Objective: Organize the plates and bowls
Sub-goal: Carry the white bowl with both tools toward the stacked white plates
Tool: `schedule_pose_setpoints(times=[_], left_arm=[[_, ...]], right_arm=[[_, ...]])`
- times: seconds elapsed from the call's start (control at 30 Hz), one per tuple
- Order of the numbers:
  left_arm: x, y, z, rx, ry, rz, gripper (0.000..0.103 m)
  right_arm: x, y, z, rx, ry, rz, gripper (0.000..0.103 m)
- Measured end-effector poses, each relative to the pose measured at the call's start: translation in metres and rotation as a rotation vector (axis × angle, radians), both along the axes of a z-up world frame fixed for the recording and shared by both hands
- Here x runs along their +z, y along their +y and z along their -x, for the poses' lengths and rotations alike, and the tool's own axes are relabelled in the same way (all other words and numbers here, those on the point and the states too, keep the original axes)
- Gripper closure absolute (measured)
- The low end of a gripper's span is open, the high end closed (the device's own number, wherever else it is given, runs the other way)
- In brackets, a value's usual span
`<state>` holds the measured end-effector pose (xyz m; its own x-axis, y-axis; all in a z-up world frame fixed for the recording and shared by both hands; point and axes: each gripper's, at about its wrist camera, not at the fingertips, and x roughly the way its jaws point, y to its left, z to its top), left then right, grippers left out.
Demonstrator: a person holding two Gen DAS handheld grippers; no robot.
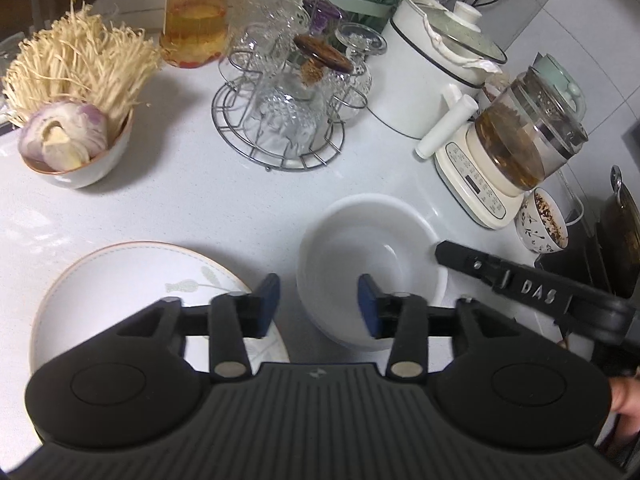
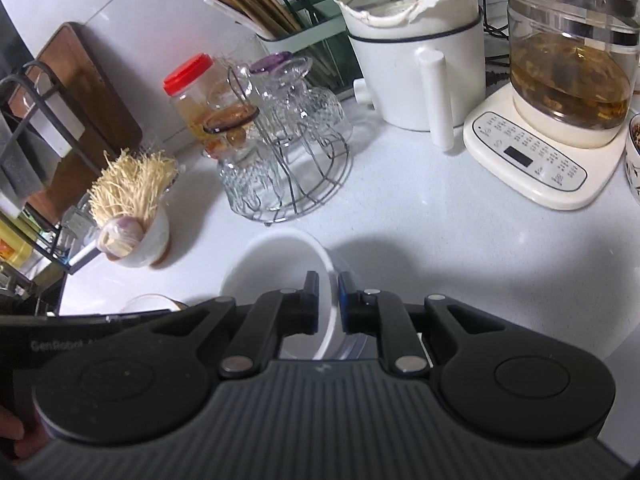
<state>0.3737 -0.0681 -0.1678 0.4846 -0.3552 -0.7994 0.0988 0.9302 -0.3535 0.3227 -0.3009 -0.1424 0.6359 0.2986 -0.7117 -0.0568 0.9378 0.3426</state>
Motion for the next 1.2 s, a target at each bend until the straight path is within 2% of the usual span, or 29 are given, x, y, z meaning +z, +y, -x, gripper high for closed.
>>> schedule_pose_setpoints(times=[0.03,0.1,0.6,0.7,0.8,0.9,0.93,1.03,1.2], left_arm=[[0.000,0.002,0.001,0.002,-0.001,0.001,0.050],[0.001,0.004,0.002,0.006,-0.003,0.005,0.049],[0.003,0.009,0.004,0.013,-0.001,-0.007,0.047],[0.001,0.007,0.002,0.010,0.013,-0.001,0.047],[0.003,0.003,0.003,-0.005,0.004,-0.003,0.047],[0.005,0.001,0.002,-0.010,0.001,-0.005,0.047],[0.005,0.000,0.001,-0.010,0.002,-0.003,0.047],[0.006,-0.002,0.000,-0.014,0.003,-0.007,0.046],[0.003,-0.005,-0.004,-0.025,0.020,-0.013,0.040]], right_arm=[[0.001,-0.002,-0.001,-0.003,-0.005,-0.006,0.071],[0.001,-0.005,-0.002,-0.016,-0.012,-0.018,0.052],[-0.045,-0.010,-0.014,-0.098,0.122,-0.077,0.054],[-0.053,-0.011,-0.013,-0.109,0.148,-0.101,0.062],[-0.055,-0.015,-0.010,-0.141,0.152,-0.161,0.062],[-0.056,-0.014,-0.011,-0.160,0.157,-0.147,0.064],[-0.057,-0.014,-0.013,-0.164,0.163,-0.151,0.069],[-0.061,-0.014,-0.015,-0.176,0.176,-0.168,0.075],[-0.062,-0.014,-0.014,-0.192,0.173,-0.188,0.082]])
